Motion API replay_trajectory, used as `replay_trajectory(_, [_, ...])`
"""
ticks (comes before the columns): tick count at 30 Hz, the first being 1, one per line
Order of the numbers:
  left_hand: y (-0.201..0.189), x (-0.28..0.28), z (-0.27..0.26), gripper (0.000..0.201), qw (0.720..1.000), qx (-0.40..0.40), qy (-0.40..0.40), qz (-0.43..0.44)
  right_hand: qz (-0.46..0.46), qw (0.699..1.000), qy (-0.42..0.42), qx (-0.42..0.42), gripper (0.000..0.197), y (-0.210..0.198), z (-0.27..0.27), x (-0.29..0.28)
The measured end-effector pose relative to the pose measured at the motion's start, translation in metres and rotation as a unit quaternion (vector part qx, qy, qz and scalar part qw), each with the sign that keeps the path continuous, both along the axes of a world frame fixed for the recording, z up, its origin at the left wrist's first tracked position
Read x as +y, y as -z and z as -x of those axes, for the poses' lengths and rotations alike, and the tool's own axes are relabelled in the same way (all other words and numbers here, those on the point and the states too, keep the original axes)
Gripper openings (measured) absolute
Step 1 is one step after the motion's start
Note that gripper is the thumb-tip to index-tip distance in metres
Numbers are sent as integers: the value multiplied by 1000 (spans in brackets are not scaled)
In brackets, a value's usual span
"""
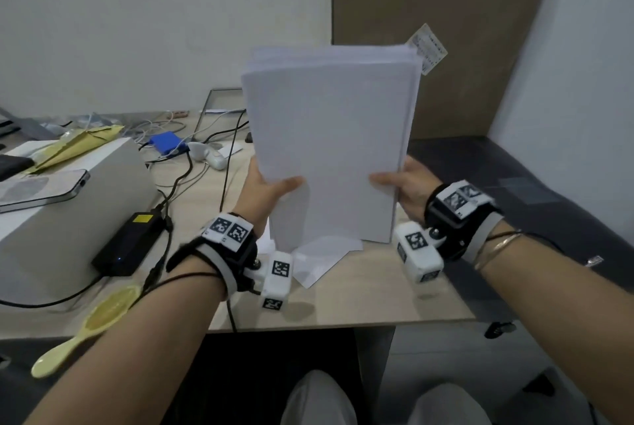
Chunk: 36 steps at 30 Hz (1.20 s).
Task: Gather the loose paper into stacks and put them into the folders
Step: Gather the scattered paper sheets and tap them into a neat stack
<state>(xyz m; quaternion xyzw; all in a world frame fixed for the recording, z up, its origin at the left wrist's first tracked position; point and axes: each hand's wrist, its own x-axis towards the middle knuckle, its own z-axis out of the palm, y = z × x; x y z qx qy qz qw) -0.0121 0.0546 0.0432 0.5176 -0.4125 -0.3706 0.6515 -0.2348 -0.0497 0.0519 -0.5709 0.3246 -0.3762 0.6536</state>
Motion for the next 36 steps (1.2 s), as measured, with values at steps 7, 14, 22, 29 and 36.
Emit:
replay_trajectory(7, [10, -10, 3, 35, 995, 41, -42, -75, 31, 990, 30, 137, 25, 29, -8, -12])
replay_trajectory(14, [17, -18, 2, 42, 987, -60, -63, -132, 93, 963, 180, 177, 29, 27, 18, -6])
replay_trajectory(22, [39, -40, -12, 53, 890, -296, 28, -346, 15, 938, 248, 242, 37, 36, 96, -29])
replay_trajectory(29, [40, -63, 1, 65, 730, -513, 105, -440, -39, 949, 227, 213, 37, 40, 98, -36])
replay_trajectory(36, [23, -38, 7, 49, 681, -568, 146, -438, -63, 955, 205, 203, 37, 40, 95, -33])
